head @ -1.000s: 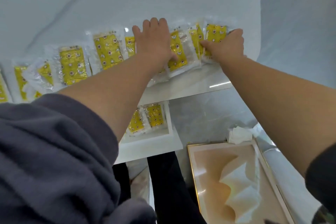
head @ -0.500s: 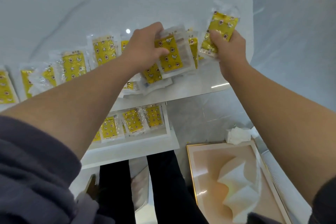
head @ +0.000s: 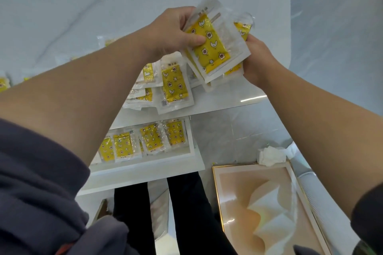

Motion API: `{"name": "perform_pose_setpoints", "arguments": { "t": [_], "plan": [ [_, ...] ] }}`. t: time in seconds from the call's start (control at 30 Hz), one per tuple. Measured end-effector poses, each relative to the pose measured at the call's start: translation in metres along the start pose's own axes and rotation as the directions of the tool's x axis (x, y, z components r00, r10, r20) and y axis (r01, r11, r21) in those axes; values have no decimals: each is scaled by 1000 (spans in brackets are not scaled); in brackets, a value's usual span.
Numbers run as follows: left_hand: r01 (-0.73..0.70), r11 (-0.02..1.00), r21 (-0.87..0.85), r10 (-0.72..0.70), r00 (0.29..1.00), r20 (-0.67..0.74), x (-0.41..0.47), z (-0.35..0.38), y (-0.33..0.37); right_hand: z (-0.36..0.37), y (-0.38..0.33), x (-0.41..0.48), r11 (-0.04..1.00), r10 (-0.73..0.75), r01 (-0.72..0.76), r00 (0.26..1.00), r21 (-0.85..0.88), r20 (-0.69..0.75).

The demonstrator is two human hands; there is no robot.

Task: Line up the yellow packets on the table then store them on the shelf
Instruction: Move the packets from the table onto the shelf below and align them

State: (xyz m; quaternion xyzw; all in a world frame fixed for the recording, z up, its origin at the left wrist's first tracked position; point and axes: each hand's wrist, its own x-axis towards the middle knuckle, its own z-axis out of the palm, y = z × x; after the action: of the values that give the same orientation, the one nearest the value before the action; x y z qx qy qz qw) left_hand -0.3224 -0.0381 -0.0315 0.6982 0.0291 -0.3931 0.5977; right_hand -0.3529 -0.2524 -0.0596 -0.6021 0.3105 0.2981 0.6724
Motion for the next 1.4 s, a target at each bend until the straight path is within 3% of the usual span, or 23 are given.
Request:
{"name": "perform_pose_setpoints", "arguments": {
  "t": [0.13, 0.27, 0.4, 0.57, 0.73, 0.83, 0.9, 1.03, 1.2, 1.3, 1.4],
  "plan": [
    [110, 991, 70, -114, 992, 51, -5, -12, -4, -5, -3, 4, 999, 34, -32, 997, 27, -65],
    [185, 982, -21, -183, 980, 79, -17, -28, -7, -1, 6, 1, 976, 189, -175, 977, -129, 103],
    [259, 966, -2, -258, 964, 61, -26, -42, -10, 21, 9, -8, 955, 297, -285, 907, -86, 300],
    [330, 940, 87, -335, 941, 49, -35, -49, -15, 41, 16, -12, 952, 250, -180, 923, -248, 292],
    [374, 915, 149, -386, 920, 62, -66, -68, -25, 31, 16, -18, 972, 225, -198, 939, -127, 258],
    [363, 901, 238, -395, 913, 102, -95, -74, -34, 26, 23, -29, 949, 300, -242, 891, -203, 341],
    [335, 852, 402, -405, 909, 100, -119, -75, -45, 33, 35, -41, 926, 351, -255, 853, -278, 387],
    [316, 690, 651, -488, 868, 96, -169, -72, -93, 69, 69, -72, 915, 343, -210, 854, -344, 392],
    [306, 557, 773, -583, 806, 101, -241, -81, -173, 123, 128, -103, 838, 480, -280, 788, -468, 387],
    [323, 494, 808, -552, 834, 5, -284, -102, -223, 160, 168, -111, 789, 547, -337, 766, -514, 337],
    [386, 504, 773, -493, 863, -109, -317, -131, -270, 203, 206, -111, 747, 591, -395, 763, -535, 262]
  ]
}}
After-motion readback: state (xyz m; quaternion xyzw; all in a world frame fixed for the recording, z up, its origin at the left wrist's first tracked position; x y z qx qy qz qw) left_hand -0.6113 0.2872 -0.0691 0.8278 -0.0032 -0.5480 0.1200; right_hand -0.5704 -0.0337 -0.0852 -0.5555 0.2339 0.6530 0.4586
